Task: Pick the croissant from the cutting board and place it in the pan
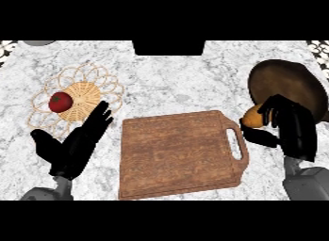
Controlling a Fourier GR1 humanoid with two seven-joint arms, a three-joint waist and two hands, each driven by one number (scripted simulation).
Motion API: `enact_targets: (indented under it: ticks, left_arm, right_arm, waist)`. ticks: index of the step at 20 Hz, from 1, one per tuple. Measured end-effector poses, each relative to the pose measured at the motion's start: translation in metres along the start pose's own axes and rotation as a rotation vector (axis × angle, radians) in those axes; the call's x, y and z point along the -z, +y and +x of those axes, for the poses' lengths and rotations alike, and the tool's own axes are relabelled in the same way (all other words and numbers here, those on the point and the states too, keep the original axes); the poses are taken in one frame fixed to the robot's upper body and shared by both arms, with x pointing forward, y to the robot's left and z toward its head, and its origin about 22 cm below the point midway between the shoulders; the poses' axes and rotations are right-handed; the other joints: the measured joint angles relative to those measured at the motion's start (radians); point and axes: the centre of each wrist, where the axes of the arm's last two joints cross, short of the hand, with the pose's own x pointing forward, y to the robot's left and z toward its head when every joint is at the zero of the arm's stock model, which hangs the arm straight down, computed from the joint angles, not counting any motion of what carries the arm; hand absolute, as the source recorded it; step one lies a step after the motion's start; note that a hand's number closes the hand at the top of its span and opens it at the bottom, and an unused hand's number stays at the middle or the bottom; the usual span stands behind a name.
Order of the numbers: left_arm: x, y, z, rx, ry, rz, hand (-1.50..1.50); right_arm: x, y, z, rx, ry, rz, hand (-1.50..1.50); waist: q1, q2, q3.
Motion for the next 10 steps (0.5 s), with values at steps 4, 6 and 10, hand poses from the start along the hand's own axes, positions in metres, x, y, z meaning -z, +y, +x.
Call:
enact_targets:
  ticks: [4, 6, 10]
  left_arm:
    - [0.003, 0.001, 0.001, 0.003, 0.0, 0.001, 0.0]
    - [0.004, -0.002, -0.002, -0.001, 0.002, -0.003, 0.0]
    - [0.006, -0.004, 0.001, -0.001, 0.003, -0.012, 0.0]
  right_arm:
    - [0.028, 0.01, -0.028, -0.027, 0.007, -0.073, 1.5]
    - [0.044, 0.012, -0.039, -0.044, 0.027, -0.129, 1.5]
    - [0.073, 0.012, -0.067, -0.057, 0.069, -0.237, 1.5]
  waist:
    - [0.004, 0.001, 0.0]
    - [0.006, 0.002, 0.0]
    - [0.017, 0.006, 0.001]
